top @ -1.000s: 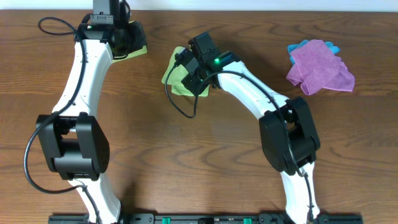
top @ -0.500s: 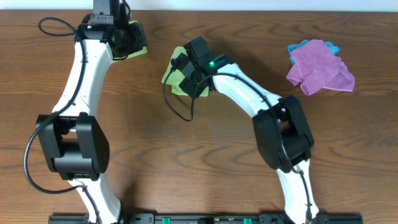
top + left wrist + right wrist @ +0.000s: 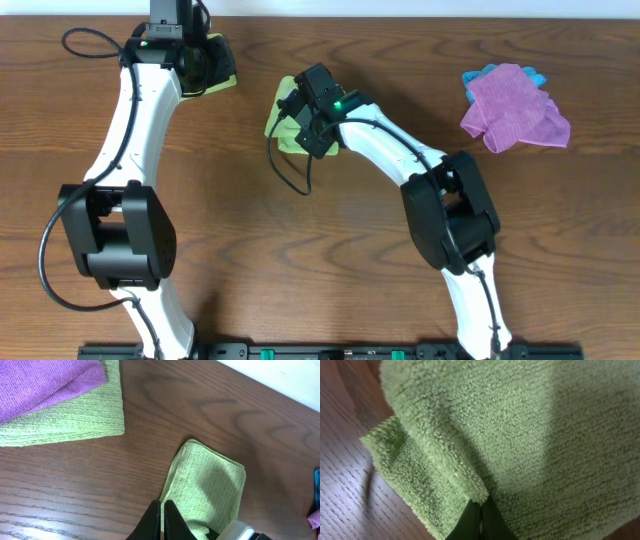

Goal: Fold the cloth

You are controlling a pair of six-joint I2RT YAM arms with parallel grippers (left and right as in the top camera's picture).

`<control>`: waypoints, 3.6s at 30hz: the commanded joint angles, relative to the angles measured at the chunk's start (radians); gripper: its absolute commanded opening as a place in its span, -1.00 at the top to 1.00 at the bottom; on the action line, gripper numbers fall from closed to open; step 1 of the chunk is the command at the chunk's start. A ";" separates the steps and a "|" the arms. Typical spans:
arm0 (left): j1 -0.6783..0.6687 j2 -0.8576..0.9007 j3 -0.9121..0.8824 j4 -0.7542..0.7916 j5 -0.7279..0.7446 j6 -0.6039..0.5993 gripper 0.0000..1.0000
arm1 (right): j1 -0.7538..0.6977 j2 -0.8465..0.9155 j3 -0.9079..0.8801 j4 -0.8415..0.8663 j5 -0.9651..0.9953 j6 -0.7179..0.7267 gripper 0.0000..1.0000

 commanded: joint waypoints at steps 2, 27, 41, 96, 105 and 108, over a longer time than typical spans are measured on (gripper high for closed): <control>0.003 -0.026 -0.004 -0.004 0.000 0.003 0.88 | 0.007 -0.047 0.015 -0.015 0.058 -0.002 0.98; 0.003 -0.026 -0.004 -0.003 0.008 0.003 0.88 | -0.002 -0.102 0.016 -0.174 0.151 0.016 0.00; 0.003 -0.026 -0.004 -0.004 0.008 0.003 0.88 | -0.007 -0.140 0.016 -0.155 0.037 0.066 -0.57; -0.056 -0.031 -0.505 0.242 0.486 -0.428 -0.91 | -0.590 -1.944 -0.972 -0.288 -0.251 0.463 -0.99; -0.085 -0.028 -0.558 0.367 0.439 -0.522 -0.91 | -0.590 -1.944 -0.972 -0.289 -0.252 0.462 -0.98; -0.095 -0.023 -0.563 0.375 0.404 -0.525 -0.91 | -0.590 -1.944 -0.972 -0.289 -0.252 0.462 -0.98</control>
